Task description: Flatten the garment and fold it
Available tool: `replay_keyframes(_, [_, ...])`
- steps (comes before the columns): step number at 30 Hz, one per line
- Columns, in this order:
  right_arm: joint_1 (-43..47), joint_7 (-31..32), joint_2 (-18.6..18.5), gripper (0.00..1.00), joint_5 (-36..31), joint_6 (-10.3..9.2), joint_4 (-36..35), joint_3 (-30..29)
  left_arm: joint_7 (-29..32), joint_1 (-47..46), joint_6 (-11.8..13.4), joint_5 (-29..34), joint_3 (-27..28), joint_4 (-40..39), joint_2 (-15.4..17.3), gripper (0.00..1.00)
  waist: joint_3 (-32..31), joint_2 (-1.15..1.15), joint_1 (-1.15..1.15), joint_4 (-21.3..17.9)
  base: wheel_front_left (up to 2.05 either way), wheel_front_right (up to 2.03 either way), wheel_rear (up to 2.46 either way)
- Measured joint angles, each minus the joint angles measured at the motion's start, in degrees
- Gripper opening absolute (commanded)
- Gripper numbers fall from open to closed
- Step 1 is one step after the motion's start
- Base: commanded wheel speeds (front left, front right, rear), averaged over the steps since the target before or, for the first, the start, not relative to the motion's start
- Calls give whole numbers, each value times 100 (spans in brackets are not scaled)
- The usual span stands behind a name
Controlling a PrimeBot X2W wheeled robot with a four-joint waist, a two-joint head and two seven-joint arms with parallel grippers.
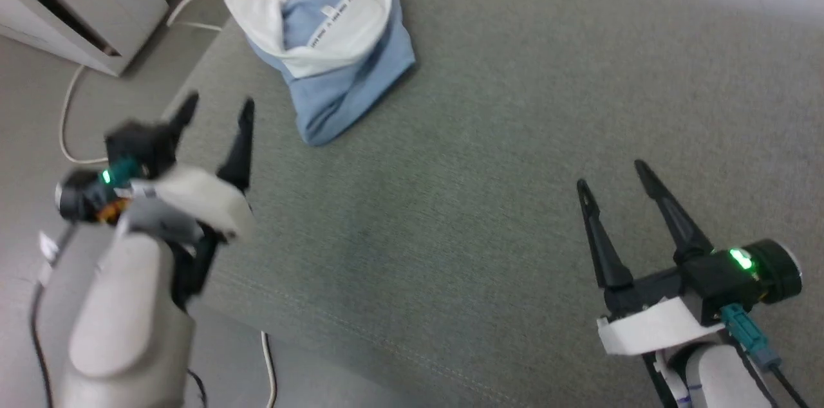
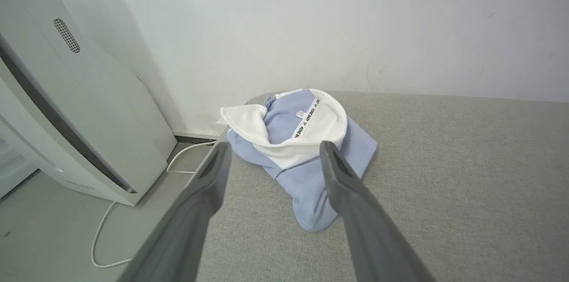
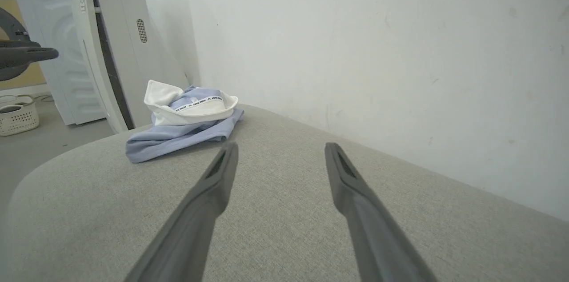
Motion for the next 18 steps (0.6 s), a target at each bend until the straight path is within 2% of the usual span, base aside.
replay_keyframes(7, [-331,60,-1,100,-214,0,-400,5,818,-1603,-100,-385,-300,602,700,100,853,0,1,-309,0,0,0])
replay_keyframes(11, [-431,105,-4,100,-287,0,-522,3,1595,-2312,-102,-1093,-872,1137,1131,100,1326,0,1,-508,0,0,0])
replay_keyframes(18, [-513,99,-7,100,-291,0,-543,-21,2399,-3080,-107,-2202,-1692,1815,1897,100,1921,0,1,-952,0,0,0])
